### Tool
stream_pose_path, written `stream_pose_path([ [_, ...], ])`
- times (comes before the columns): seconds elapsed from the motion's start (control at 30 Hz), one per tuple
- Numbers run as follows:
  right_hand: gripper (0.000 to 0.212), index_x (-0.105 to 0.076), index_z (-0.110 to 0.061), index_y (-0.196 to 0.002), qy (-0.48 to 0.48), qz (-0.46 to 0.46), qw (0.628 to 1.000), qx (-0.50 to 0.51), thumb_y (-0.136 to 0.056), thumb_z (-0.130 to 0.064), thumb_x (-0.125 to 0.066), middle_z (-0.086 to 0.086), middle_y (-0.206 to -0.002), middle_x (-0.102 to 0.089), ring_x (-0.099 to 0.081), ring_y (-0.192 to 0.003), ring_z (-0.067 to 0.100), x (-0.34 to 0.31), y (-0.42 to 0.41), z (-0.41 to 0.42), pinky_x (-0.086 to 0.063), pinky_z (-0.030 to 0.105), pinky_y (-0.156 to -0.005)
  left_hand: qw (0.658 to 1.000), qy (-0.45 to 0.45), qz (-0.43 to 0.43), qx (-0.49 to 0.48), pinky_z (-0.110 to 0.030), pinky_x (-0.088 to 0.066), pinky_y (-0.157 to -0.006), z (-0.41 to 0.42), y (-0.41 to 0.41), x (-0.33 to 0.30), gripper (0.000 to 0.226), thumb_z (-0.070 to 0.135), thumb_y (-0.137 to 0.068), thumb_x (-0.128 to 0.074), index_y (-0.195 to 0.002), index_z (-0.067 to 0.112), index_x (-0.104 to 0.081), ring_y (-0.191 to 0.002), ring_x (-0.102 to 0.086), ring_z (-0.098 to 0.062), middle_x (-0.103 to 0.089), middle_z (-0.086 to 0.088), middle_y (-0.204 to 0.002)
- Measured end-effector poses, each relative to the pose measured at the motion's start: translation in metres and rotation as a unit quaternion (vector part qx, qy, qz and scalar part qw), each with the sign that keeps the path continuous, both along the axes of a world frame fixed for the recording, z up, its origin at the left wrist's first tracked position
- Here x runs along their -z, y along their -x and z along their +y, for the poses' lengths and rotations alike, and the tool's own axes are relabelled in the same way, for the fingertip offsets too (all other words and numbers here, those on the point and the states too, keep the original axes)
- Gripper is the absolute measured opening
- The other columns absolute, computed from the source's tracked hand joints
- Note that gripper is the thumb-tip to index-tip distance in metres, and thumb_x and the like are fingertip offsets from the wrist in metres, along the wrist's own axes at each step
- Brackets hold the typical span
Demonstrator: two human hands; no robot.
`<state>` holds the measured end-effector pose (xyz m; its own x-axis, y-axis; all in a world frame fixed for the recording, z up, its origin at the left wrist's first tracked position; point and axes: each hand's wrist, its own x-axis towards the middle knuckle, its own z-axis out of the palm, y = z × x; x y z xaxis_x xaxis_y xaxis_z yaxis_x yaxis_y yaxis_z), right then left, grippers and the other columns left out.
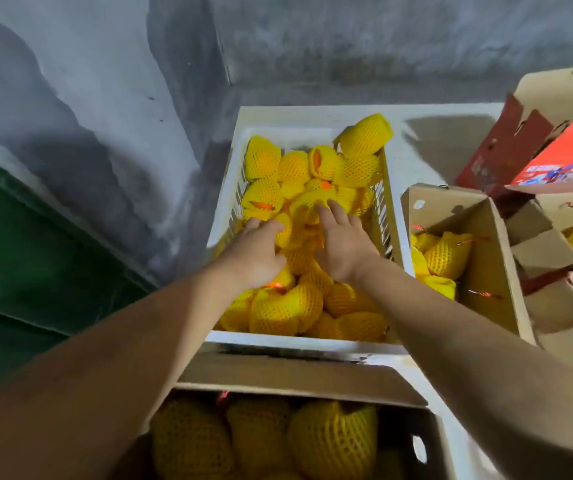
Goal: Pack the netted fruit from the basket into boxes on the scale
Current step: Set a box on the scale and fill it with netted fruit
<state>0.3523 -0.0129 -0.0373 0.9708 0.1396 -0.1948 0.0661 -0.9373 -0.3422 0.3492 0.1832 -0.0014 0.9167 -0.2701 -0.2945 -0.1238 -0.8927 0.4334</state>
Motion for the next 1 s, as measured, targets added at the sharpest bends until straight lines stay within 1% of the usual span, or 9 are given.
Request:
stream_pose_path([
  [0.1,0.100,0.010,-0.029,-0.165,0.037,-0.031,0.999,-0.025,-0.093,-0.013,-0.058,-0.001,-0.174,0.011,-0.002,-0.158,0.037,0.027,-0.034,0.002,-0.019,0.053,-0.124,0.998,-0.062,-0.002,0.014,-0.043,-0.023,-0.127,-0.016,-0.038,0.023,0.085,0.031,-0.098,-0.066,-0.167,0.023,-0.018,-0.158,-0.020,-0.033,-0.016,-0.009,-0.172],
  [0.2,0.087,0.001,-0.031,-0.165,0.082,-0.075,0.994,-0.001,-0.096,-0.017,-0.050,0.012,-0.162,-0.019,-0.027,-0.141,0.041,0.053,-0.047,0.005,-0.028,0.053,-0.115,0.994,-0.105,0.030,0.027,-0.042,-0.030,-0.121,-0.028,-0.060,0.049,0.098,0.037,-0.096,-0.071,-0.169,0.022,-0.007,-0.155,-0.028,-0.032,-0.014,-0.007,-0.173],
  [0.33,0.054,-0.044,-0.026,-0.147,0.103,-0.198,0.970,0.096,-0.094,-0.016,-0.056,0.015,-0.129,-0.046,-0.046,-0.115,0.039,0.068,-0.055,0.009,-0.041,0.050,-0.098,0.983,-0.183,-0.020,0.018,-0.043,-0.048,-0.099,-0.028,-0.068,0.076,0.096,0.046,-0.089,-0.079,-0.164,0.031,-0.021,-0.131,-0.053,-0.037,-0.029,-0.004,-0.153],
  [0.47,0.038,-0.037,-0.021,-0.135,0.064,-0.164,0.981,0.077,-0.099,-0.016,-0.048,0.006,-0.144,-0.042,-0.037,-0.137,0.036,0.068,-0.057,0.011,-0.032,0.047,-0.109,0.977,-0.207,-0.050,-0.015,-0.046,-0.046,-0.104,-0.029,-0.073,0.083,0.087,0.051,-0.082,-0.084,-0.150,0.031,-0.034,-0.134,-0.045,-0.034,-0.038,-0.008,-0.143],
  [0.57,0.051,-0.036,-0.022,-0.139,0.040,-0.153,0.985,0.072,-0.095,-0.024,-0.061,0.004,-0.136,-0.046,-0.040,-0.129,0.033,0.065,-0.055,0.011,-0.033,0.044,-0.104,0.972,-0.206,-0.115,0.004,-0.044,-0.045,-0.100,-0.030,-0.074,0.084,0.084,0.056,-0.073,-0.086,-0.135,0.021,-0.042,-0.130,-0.045,-0.030,-0.047,-0.006,-0.138],
  [0.7,0.080,-0.041,-0.022,-0.148,-0.025,-0.143,0.983,0.111,-0.078,-0.042,-0.075,0.012,-0.132,-0.046,-0.040,-0.121,0.037,0.052,-0.053,0.008,-0.035,0.047,-0.098,0.984,-0.116,-0.119,-0.059,-0.046,-0.047,-0.099,-0.025,-0.072,0.072,0.084,0.064,-0.068,-0.082,-0.130,0.018,-0.049,-0.124,-0.055,-0.037,-0.065,-0.011,-0.129],
  [0.77,0.081,-0.045,-0.022,-0.148,-0.136,-0.125,0.969,0.163,-0.077,-0.046,-0.076,0.013,-0.130,-0.049,-0.046,-0.120,0.037,0.043,-0.054,0.007,-0.038,0.046,-0.099,0.985,-0.066,-0.122,-0.105,-0.046,-0.051,-0.094,-0.021,-0.065,0.059,0.083,0.071,-0.068,-0.078,-0.132,0.023,-0.055,-0.120,-0.060,-0.038,-0.068,-0.011,-0.127],
  [0.9,0.053,-0.061,-0.021,-0.125,-0.533,-0.046,0.817,0.213,-0.078,-0.037,-0.079,-0.007,-0.105,-0.074,-0.069,-0.103,0.007,0.008,-0.035,0.011,-0.052,0.025,-0.088,0.966,0.183,-0.037,-0.178,-0.032,-0.056,-0.090,-0.015,-0.039,0.016,0.061,0.076,-0.072,-0.066,-0.125,0.044,-0.069,-0.109,-0.070,-0.013,-0.075,0.016,-0.114],
  [1.0,0.052,-0.055,-0.028,-0.129,-0.629,-0.003,0.755,0.186,-0.083,-0.040,-0.077,-0.015,-0.110,-0.076,-0.070,-0.107,0.003,-0.022,-0.006,0.018,-0.054,0.026,-0.094,0.893,0.393,0.006,-0.220,-0.020,-0.057,-0.090,-0.022,-0.003,-0.014,0.042,0.053,-0.084,-0.073,-0.124,0.041,-0.072,-0.105,-0.071,0.004,-0.076,0.024,-0.113],
])
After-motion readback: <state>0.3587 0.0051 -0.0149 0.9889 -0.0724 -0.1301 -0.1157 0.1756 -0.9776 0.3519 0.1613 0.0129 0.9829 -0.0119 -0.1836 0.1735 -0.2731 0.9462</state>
